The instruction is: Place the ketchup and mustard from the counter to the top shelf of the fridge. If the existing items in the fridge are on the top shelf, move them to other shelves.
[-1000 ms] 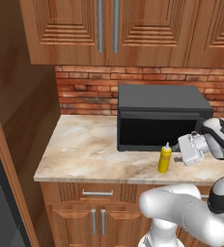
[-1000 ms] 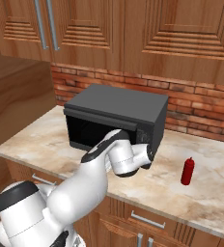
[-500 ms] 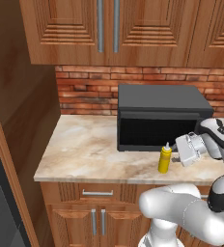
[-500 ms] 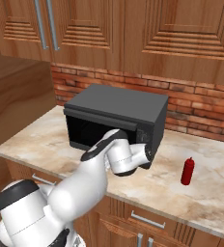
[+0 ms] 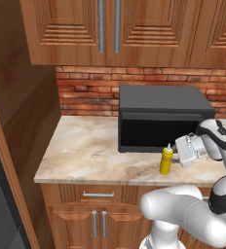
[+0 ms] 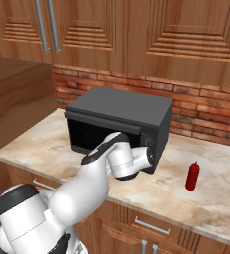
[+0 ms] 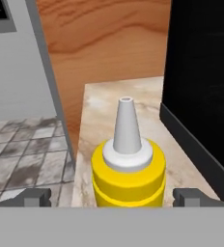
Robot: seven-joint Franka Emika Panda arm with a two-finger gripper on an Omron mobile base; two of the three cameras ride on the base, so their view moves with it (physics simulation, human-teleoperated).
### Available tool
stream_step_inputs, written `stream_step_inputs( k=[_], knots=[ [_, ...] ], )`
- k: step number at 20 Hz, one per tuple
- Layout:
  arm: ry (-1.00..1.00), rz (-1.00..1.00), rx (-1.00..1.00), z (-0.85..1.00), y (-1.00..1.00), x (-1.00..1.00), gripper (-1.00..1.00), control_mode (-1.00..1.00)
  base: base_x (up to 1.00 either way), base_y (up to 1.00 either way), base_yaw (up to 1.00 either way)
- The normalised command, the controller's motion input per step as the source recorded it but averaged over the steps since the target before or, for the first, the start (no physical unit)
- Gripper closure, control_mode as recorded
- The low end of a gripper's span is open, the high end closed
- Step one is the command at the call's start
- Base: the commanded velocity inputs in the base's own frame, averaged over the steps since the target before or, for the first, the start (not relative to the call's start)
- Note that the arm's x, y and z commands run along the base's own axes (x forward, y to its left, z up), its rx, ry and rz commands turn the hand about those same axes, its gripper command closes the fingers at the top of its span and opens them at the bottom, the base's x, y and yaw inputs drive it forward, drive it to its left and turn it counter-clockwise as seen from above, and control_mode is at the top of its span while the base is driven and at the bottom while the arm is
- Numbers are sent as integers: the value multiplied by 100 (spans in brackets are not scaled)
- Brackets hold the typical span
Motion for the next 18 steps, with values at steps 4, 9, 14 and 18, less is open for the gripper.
stream_step_inputs(
  k=[4,9,14,18],
  knots=[
    [0,0,0,0,0,17,-100,-100,0,0,0],
    [0,0,0,0,0,19,-100,-100,0,0,0],
    [0,0,0,-4,3,3,-100,-100,0,0,0],
    [0,0,0,-10,18,0,-100,-100,0,0,0]
  ],
)
